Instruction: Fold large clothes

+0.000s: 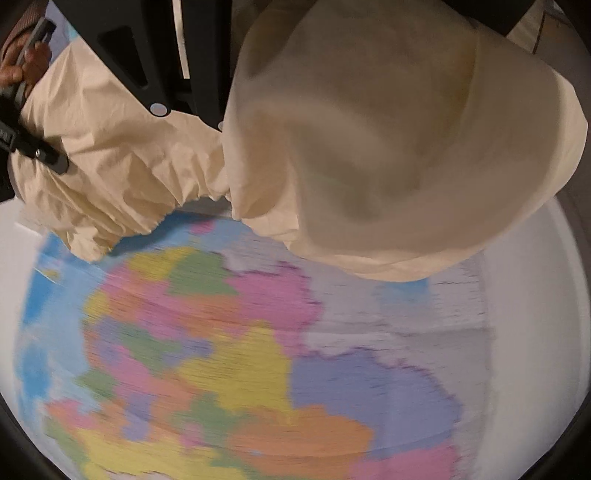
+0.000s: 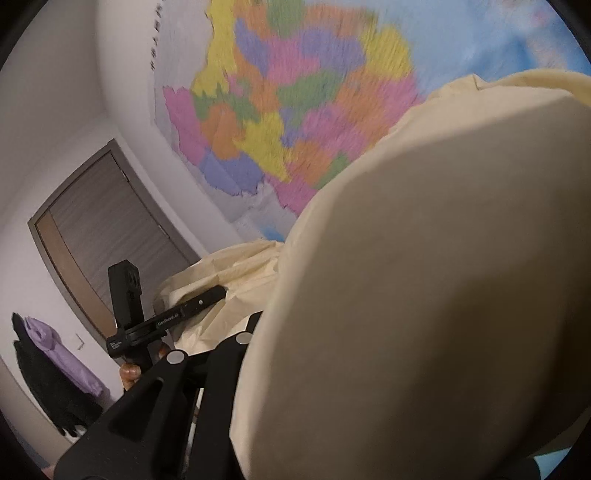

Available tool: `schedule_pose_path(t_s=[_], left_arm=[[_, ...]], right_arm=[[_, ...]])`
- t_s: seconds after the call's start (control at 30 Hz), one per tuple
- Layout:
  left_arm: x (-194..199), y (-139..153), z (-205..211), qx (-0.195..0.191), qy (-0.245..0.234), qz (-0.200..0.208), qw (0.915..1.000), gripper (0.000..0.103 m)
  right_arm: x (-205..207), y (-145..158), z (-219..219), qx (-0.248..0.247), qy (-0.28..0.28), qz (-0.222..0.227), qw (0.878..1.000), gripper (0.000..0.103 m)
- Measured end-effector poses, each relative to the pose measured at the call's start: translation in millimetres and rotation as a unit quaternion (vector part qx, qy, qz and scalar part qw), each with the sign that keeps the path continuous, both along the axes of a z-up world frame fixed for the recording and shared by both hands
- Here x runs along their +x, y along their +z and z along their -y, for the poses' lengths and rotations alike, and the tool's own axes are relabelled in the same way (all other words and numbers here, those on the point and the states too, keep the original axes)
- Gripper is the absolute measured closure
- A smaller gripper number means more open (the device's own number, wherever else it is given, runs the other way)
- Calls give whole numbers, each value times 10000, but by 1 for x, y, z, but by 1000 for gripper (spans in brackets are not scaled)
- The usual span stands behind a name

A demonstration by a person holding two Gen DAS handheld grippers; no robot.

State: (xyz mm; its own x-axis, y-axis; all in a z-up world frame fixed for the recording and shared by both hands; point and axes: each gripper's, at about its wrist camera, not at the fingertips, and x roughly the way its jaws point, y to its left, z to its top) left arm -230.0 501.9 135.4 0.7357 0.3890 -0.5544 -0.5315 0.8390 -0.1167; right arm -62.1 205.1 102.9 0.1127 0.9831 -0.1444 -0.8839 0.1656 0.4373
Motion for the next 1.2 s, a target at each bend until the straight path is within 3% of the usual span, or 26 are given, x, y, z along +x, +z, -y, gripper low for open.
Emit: schedule_pose_path(t_s=[0.2,0.37,0.43,0.53,0.63,0.77,0.8,0.9,1.03,1.13,1.17,1.2], left_arm=[[1,-11,-64,78,570,-139,9982,81],[2,-41,-115,-34,853,-96,9963,81],[-1,-65,-140,-223,996,-138,9947,81],[0,-120,-169,-521,1194,-548,9900,81],[-4,-166,-185,-819,1373,-846,9835,79],[-20,-181,-195,-1135,1406,-653,9814,73],[-21,-180,-195,-1149,1412,-659,9811,72],[-19,-180,-195,-1058,1474,-830,9799,65],[-18,-178,-191,-849,1578,-1056,9781,58],[-22,-174,-183,-694,1617,-1172,9774,51],[-25,-172,-179,-669,1641,-1214,9766,42],[-28,-170,-176,-618,1647,-1237,9766,40]], right_arm=[[15,-24,-67,142,259,-304,9991,87],[15,-56,-111,47,330,-383,9987,87],[16,-78,-124,-86,344,-510,9981,87],[24,-123,-142,-570,369,-883,9938,86],[30,-148,-142,-842,306,-1151,9893,80],[32,-150,-129,-1105,321,-1215,9859,62],[29,-149,-124,-1219,346,-1174,9850,52],[26,-142,-108,-1324,403,-1060,9847,42],[14,-137,-63,-1626,382,-742,9832,41],[7,-122,-36,-1857,295,-130,9821,41],[2,-114,-34,-1929,305,100,9807,42],[-5,-105,-28,-1997,277,399,9787,42]])
